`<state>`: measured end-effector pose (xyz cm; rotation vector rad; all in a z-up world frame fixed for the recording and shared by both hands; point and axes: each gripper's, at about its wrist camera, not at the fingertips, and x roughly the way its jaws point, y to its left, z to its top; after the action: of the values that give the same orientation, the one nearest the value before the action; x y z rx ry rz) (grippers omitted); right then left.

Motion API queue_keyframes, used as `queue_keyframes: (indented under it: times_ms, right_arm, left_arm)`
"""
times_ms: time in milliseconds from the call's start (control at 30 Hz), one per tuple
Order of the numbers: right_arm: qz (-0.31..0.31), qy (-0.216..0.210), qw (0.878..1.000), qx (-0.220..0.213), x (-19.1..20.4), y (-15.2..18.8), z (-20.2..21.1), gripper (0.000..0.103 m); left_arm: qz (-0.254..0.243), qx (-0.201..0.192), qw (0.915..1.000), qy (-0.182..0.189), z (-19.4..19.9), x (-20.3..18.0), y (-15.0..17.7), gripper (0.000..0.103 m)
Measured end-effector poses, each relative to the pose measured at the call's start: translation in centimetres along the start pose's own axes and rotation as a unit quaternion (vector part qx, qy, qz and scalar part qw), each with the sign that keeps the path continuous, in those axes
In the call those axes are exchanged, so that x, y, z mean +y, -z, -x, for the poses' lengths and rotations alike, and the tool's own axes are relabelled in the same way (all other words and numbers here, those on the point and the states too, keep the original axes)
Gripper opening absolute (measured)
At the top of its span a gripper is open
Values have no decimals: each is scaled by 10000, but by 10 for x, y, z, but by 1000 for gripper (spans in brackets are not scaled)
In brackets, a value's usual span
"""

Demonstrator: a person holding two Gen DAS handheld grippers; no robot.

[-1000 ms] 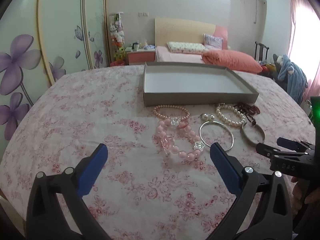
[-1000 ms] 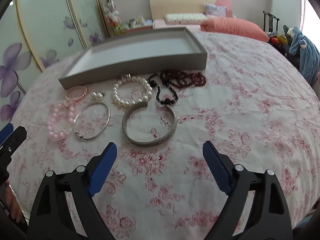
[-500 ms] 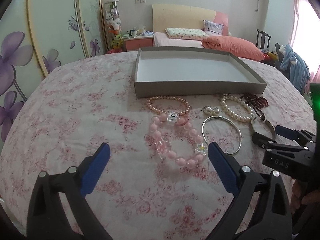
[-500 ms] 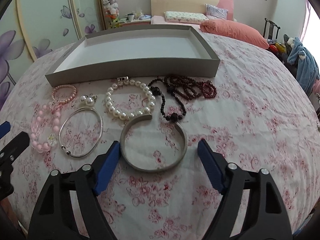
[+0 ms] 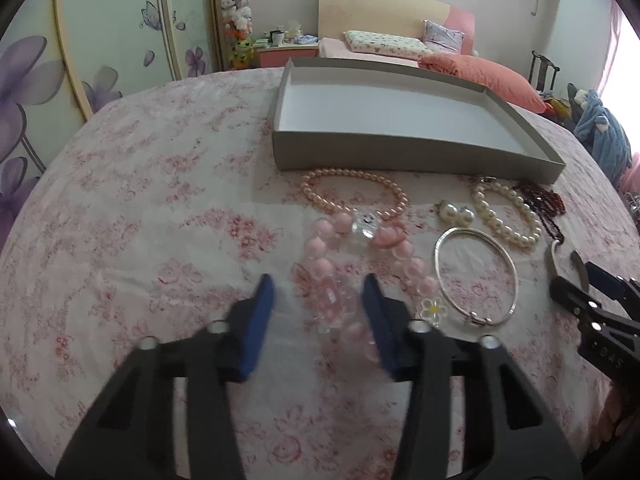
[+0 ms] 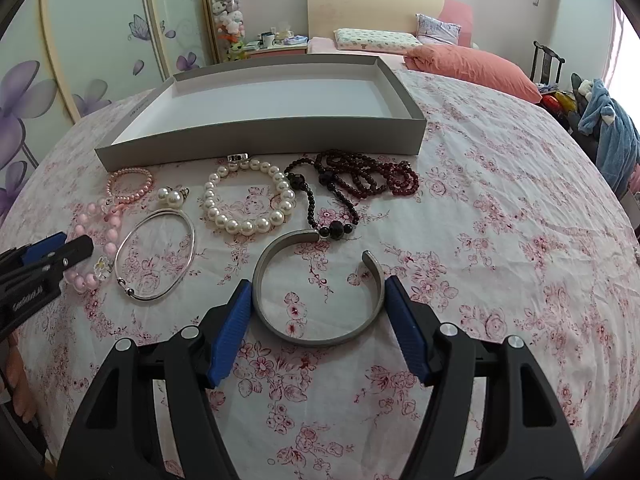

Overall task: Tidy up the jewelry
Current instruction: 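Grasp the silver cuff with the right gripper while the left grasps the pink bead bracelet, then carry both pieces into the grey tray and open both grippers to release them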

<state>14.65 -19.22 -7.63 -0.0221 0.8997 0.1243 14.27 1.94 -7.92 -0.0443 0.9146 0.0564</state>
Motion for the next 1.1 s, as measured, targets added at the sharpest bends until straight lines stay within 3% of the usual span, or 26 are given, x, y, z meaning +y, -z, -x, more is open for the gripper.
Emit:
queue_keyframes:
  times_ms: [67,200,400,500,700,1100]
  right_arm:
    - [5,27,10000,0,0,1,1,67]
    - [-74,101,9999,30,-4,2,0,74]
    - [-140,158,9998,58,-5,1,-2,74]
    - [-113,127,9999,9,-6,2,-1,67]
    - [-129,20,9999,-54,-9,7,4,66]
    - [-248,-345,9982,-416,-9,9,23,66]
  left_arm:
    - [23,4,10000,43,0,5,-2,24]
    - [67,6,10000,15,0,12,-2,24]
    - [47,-15,10000,-3,2,10,1,24]
    - [73,-19,10000,35,2,12,1,24]
    - [102,-56,9998,154,7,15,5,23]
    - [97,-633,9966,513,45,13,9,23]
